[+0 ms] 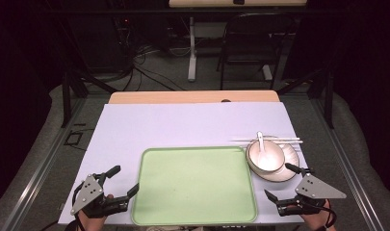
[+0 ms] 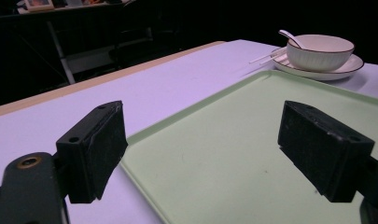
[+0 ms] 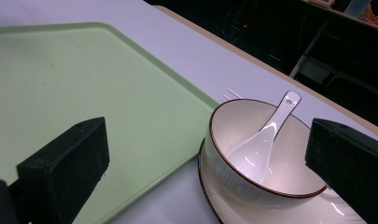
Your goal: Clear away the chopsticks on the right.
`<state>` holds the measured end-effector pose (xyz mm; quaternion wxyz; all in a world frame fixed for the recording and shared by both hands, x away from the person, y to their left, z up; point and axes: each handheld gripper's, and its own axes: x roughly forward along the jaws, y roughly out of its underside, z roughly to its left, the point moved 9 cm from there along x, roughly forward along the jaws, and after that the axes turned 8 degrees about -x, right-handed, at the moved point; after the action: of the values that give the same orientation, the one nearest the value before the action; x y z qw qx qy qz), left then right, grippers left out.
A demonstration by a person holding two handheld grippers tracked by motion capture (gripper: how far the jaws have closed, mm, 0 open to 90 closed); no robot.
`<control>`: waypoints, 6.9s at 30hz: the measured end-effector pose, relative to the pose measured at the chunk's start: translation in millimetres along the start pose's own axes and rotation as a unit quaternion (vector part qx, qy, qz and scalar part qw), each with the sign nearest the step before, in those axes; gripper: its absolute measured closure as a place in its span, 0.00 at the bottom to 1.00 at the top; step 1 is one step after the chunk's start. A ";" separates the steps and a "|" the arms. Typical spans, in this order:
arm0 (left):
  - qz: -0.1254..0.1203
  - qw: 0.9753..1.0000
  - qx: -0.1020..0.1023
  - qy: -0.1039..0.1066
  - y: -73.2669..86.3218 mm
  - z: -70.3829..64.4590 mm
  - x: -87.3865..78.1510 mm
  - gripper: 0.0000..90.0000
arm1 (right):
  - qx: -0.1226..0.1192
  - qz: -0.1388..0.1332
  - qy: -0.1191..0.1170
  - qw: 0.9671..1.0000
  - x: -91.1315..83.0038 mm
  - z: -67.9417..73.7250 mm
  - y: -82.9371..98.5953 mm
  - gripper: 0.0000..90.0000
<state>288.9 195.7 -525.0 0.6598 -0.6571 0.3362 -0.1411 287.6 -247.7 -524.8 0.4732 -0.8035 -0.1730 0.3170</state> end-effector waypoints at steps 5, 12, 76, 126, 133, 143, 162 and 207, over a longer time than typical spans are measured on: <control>0.001 1.000 -0.001 0.002 0.2 -0.9 0.5 0.17 | 0.001 0.007 -0.005 1.000 0.3 0.8 1.5 0.00; -0.001 1.000 -0.002 -0.001 0.4 0.0 -1.0 0.17 | -0.005 0.038 -0.021 0.999 3.0 3.6 6.4 0.00; 0.001 1.000 0.000 0.009 0.6 -1.7 -2.1 0.17 | 0.007 0.302 -0.085 0.950 102.5 -175.6 3.2 0.04; -0.002 1.000 -0.005 -0.002 0.3 1.6 -2.9 0.17 | -0.071 0.468 -0.223 0.852 147.5 -154.5 65.5 0.81; -0.003 1.000 -0.006 -0.001 0.1 1.5 -3.1 0.17 | -0.093 0.473 -0.227 0.846 151.2 -153.5 68.5 0.84; -0.002 1.000 -0.004 -0.001 0.2 1.4 -3.1 0.17 | -0.123 0.465 -0.230 0.846 153.6 -152.6 69.2 0.91; -0.003 1.000 -0.005 -0.001 -0.1 1.4 -2.9 0.17 | -0.132 0.459 -0.201 0.855 144.4 -158.6 44.4 0.94; -0.004 1.000 -0.003 0.001 -0.6 0.4 -3.0 0.17 | -0.042 0.431 -0.128 0.892 83.8 -100.9 -58.8 0.94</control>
<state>287.1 197.8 -523.7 0.6569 -0.6605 0.3342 -0.1431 418.7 -236.0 -467.2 0.2295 -0.7709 0.1183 0.5822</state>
